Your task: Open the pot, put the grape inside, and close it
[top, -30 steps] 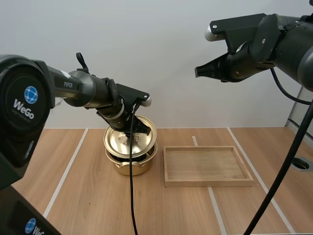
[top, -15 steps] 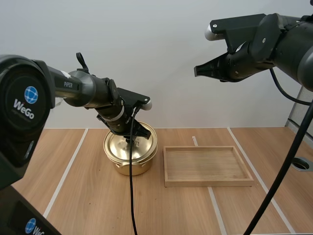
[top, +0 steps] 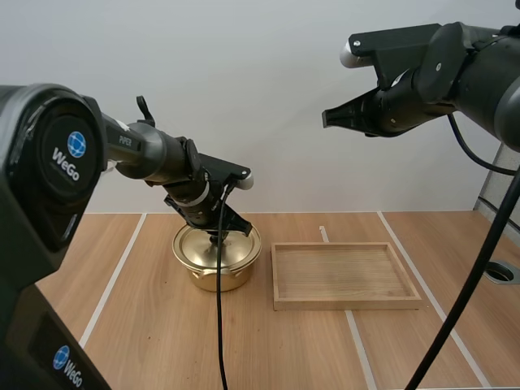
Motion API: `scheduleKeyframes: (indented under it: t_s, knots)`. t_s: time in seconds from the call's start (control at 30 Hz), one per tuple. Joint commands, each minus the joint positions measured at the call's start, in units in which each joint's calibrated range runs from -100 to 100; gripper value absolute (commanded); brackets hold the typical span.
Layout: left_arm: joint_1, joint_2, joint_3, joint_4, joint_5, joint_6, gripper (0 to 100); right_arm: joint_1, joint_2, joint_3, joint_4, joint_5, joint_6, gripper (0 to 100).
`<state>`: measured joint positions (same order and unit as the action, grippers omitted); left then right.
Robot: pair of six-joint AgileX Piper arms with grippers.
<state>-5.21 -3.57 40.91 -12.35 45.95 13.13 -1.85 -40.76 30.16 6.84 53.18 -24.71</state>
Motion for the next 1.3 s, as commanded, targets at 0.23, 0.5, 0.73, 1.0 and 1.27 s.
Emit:
scheduleKeyframes:
  t_s: [0.23, 0.5, 0.73, 1.0, 1.27]
  knots:
    - [-0.1, 1.1, 0.1, -0.2, -1.4, 1.0, 0, -0.3, -0.8, 0.0, 0.2, 0.4, 0.0, 0]
    - [-0.1, 1.1, 0.1, -0.2, -0.7, 1.0, 0, -0.3, -0.8, 0.0, 0.2, 0.4, 0.0, 0]
    - [-0.1, 1.1, 0.1, 2.1, -1.2, 1.1, 79, -0.3, -0.8, 0.0, 0.2, 0.4, 0.0, 0]
    - [-0.1, 1.1, -2.0, 2.2, 2.2, 1.1, 100, -0.3, -0.8, 0.0, 0.2, 0.5, 0.0, 0]
    - [-0.1, -1.8, -9.4, 2.1, 12.0, 0.5, 100, -0.3, -0.8, 0.0, 0.2, 1.6, 0.0, 0]
